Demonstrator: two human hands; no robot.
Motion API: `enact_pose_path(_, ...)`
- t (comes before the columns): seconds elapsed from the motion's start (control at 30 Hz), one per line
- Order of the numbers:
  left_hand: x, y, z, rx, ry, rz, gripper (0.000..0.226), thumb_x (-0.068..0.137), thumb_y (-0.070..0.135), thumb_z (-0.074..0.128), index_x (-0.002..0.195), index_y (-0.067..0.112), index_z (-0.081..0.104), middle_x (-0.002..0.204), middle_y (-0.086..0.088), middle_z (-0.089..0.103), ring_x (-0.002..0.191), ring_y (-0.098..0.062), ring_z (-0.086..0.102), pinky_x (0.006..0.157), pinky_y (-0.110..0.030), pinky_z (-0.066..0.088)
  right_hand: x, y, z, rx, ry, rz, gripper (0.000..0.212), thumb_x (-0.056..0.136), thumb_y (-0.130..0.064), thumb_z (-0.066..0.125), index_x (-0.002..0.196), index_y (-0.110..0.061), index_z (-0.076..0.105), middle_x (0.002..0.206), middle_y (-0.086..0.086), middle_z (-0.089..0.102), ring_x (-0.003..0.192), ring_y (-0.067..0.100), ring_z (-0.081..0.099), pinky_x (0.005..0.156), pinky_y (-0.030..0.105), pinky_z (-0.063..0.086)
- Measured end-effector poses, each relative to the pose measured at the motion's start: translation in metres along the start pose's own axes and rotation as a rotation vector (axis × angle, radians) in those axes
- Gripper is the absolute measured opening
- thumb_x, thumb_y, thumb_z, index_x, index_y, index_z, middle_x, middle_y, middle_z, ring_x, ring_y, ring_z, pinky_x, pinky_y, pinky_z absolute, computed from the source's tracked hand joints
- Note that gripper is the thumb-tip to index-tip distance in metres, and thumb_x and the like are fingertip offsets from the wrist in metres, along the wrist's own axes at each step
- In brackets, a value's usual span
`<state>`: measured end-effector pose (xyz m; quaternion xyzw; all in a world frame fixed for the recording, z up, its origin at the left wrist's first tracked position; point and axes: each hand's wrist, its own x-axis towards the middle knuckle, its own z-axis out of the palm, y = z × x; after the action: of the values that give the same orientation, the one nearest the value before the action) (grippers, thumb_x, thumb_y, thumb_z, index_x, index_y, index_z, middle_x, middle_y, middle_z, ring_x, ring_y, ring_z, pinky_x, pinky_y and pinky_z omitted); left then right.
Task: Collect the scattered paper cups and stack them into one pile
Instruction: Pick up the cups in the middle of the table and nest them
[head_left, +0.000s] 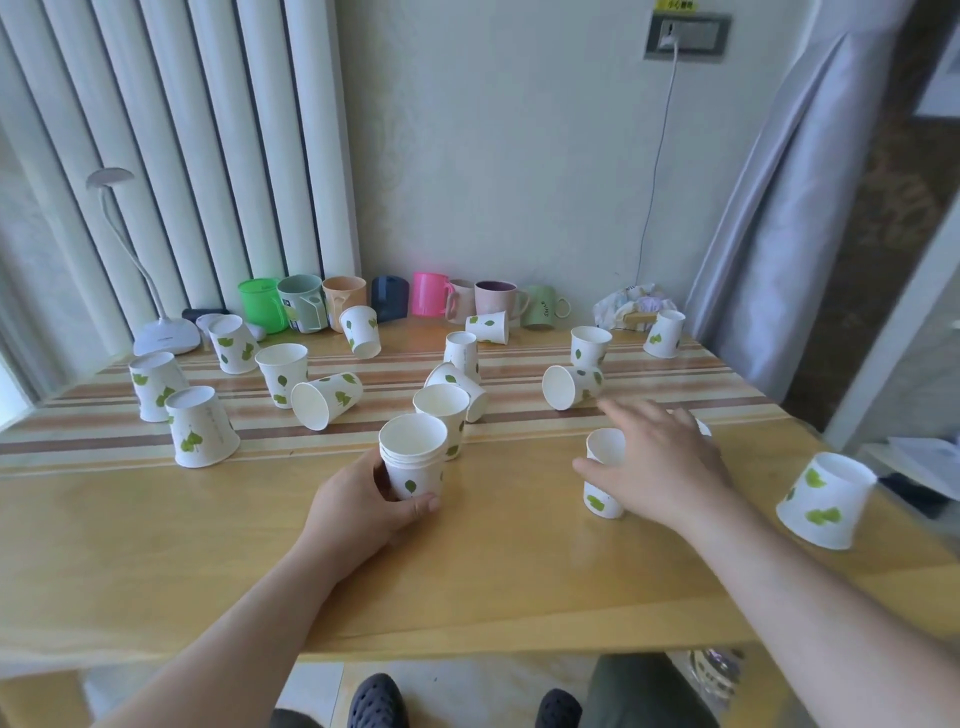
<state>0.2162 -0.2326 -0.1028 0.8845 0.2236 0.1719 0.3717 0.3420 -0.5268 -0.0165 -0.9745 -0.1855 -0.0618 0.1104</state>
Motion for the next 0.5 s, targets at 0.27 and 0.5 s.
enact_pose_path(0.27,0.002,0.005,0.004,0.207,-0.04,0.041,0.058,0.068,0.074,0.087,0.101,0.029,0.072,0.092,0.012,0.076,0.093,-0.016,0.069,0.084,-0.041,0.059,-0.015,0.006,0.028,0.406,0.072,0.045,0.078,0.089,-0.048,0.07,0.158,-0.047,0.033,0.153,-0.01,0.048,0.129,0.02,0.059,0.095,0.043,0.054)
enact_pose_path(0.5,0.003,0.003,0.005,0.211,-0.055,0.052,0.061,0.065,0.073,0.089,0.105,0.03,0.071,0.095,0.016,0.075,0.1,-0.017,0.067,0.086,-0.039,0.057,-0.007,-0.047,0.022,1.006,0.055,0.062,0.096,0.081,-0.045,0.086,0.159,-0.054,0.03,0.134,-0.015,0.058,0.127,0.014,0.059,0.093,0.033,0.049)
